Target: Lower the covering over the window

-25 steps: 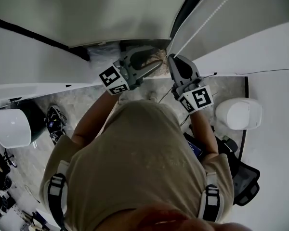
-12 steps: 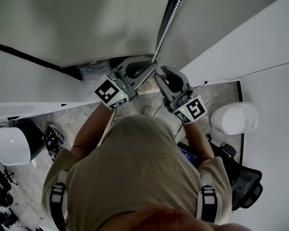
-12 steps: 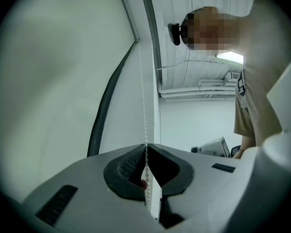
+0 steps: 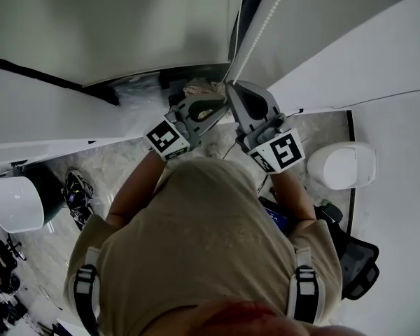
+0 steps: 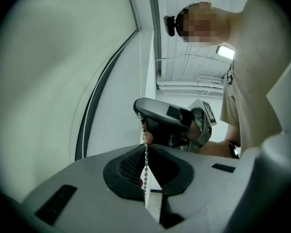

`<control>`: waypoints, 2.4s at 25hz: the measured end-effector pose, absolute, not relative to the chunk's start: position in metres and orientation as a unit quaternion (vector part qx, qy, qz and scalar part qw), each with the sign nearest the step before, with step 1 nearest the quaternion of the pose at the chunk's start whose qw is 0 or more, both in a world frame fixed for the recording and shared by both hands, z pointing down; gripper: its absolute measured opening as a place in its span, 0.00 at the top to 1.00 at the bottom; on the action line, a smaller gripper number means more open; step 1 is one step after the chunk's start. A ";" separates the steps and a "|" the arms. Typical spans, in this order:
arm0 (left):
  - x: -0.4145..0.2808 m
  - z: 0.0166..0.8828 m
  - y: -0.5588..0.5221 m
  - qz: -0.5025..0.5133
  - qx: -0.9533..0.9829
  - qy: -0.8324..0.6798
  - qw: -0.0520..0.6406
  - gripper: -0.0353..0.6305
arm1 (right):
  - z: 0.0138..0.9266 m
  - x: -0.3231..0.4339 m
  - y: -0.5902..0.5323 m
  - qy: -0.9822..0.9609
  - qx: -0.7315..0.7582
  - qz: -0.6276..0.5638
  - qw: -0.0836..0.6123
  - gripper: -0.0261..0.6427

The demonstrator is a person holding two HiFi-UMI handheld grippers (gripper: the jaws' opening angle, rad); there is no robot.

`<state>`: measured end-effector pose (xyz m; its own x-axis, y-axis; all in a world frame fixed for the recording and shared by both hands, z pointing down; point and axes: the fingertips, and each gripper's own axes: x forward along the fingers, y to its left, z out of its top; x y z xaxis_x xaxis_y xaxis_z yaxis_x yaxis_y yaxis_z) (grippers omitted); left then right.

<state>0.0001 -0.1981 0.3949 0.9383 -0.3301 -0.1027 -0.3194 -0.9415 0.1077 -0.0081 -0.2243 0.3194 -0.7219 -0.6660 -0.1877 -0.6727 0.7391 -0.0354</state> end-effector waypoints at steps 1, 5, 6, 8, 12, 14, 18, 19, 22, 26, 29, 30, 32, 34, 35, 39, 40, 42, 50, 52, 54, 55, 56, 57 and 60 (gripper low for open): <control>-0.004 0.396 -0.198 -0.070 0.984 -0.152 0.056 0.91 | 0.327 -0.007 -0.225 0.928 -0.362 0.013 0.088 0.95; -0.028 0.364 -0.219 -0.150 0.971 -0.133 0.128 0.61 | 0.385 -0.011 -0.225 0.939 -0.339 -0.051 0.037 0.95; -0.026 0.344 -0.223 -0.162 0.970 -0.136 0.119 0.61 | 0.391 -0.010 -0.223 0.941 -0.333 -0.058 0.034 0.95; -0.013 0.308 -0.225 -0.167 0.973 -0.135 0.089 0.61 | 0.390 -0.014 -0.217 0.944 -0.324 -0.054 0.031 0.95; 0.009 0.313 -0.235 -0.076 0.980 -0.172 0.063 0.92 | 0.390 -0.030 -0.214 0.949 -0.308 -0.052 0.027 0.95; 0.012 0.347 -0.234 -0.028 0.982 -0.180 0.057 0.93 | 0.392 -0.031 -0.212 0.952 -0.303 -0.044 0.022 0.95; 0.001 0.360 -0.216 -0.075 0.982 -0.161 0.071 0.93 | 0.396 -0.036 -0.199 0.961 -0.270 -0.065 0.016 0.95; -0.002 0.353 -0.214 -0.087 0.981 -0.161 0.061 0.93 | 0.393 -0.039 -0.198 0.960 -0.272 -0.062 0.014 0.95; -0.011 0.328 -0.214 -0.131 0.979 -0.148 0.053 0.92 | 0.392 -0.041 -0.201 0.957 -0.282 -0.062 0.022 0.95; -0.021 0.301 -0.215 -0.159 0.977 -0.135 0.047 0.92 | 0.396 -0.038 -0.205 0.954 -0.294 -0.061 0.022 0.95; -0.021 0.297 -0.217 -0.154 0.977 -0.141 0.046 0.92 | 0.400 -0.037 -0.205 0.951 -0.300 -0.071 0.018 0.95; -0.020 0.298 -0.220 -0.148 0.977 -0.149 0.044 0.92 | 0.402 -0.037 -0.205 0.951 -0.300 -0.073 0.016 0.95; -0.019 0.301 -0.224 -0.131 0.976 -0.169 0.032 0.92 | 0.402 -0.036 -0.205 0.950 -0.303 -0.068 0.018 0.95; -0.019 0.302 -0.224 -0.111 0.976 -0.187 -0.003 0.92 | 0.400 -0.034 -0.203 0.951 -0.303 -0.054 0.024 0.95; -0.019 0.303 -0.224 -0.104 0.976 -0.191 -0.016 0.92 | 0.395 -0.031 -0.202 0.952 -0.301 -0.046 0.034 0.94; -0.023 0.337 -0.221 -0.058 0.979 -0.196 -0.007 0.92 | 0.335 0.004 -0.204 0.931 -0.334 -0.032 0.146 0.73; -0.024 0.353 -0.219 -0.048 0.980 -0.194 0.007 0.92 | 0.319 0.006 -0.208 0.926 -0.344 -0.021 0.155 0.73; -0.028 0.376 -0.211 -0.048 0.980 -0.190 0.036 0.92 | 0.304 -0.005 -0.214 0.929 -0.348 0.003 0.126 0.73; -0.040 0.363 -0.192 -0.123 0.977 -0.161 0.073 0.90 | 0.310 -0.022 -0.213 0.938 -0.337 0.002 0.087 0.94; -0.060 0.334 -0.209 -0.178 0.965 -0.174 0.085 0.73 | 0.334 -0.025 -0.216 0.941 -0.333 -0.020 0.063 0.94; -0.054 0.305 -0.217 -0.174 0.968 -0.175 0.051 0.73 | 0.358 -0.030 -0.214 0.944 -0.325 -0.036 0.036 0.94; -0.043 0.293 -0.217 -0.158 0.973 -0.166 0.032 0.73 | 0.362 -0.031 -0.213 0.945 -0.322 -0.040 0.032 0.94; -0.029 0.286 -0.216 -0.137 0.978 -0.156 0.019 0.73 | 0.364 -0.031 -0.212 0.946 -0.321 -0.039 0.031 0.94; -0.018 0.284 -0.215 -0.118 0.982 -0.150 0.013 0.75 | 0.364 -0.031 -0.211 0.946 -0.322 -0.035 0.028 0.94; -0.008 0.287 -0.216 -0.103 0.983 -0.152 0.024 0.91 | 0.364 -0.031 -0.208 0.945 -0.325 -0.024 0.023 0.94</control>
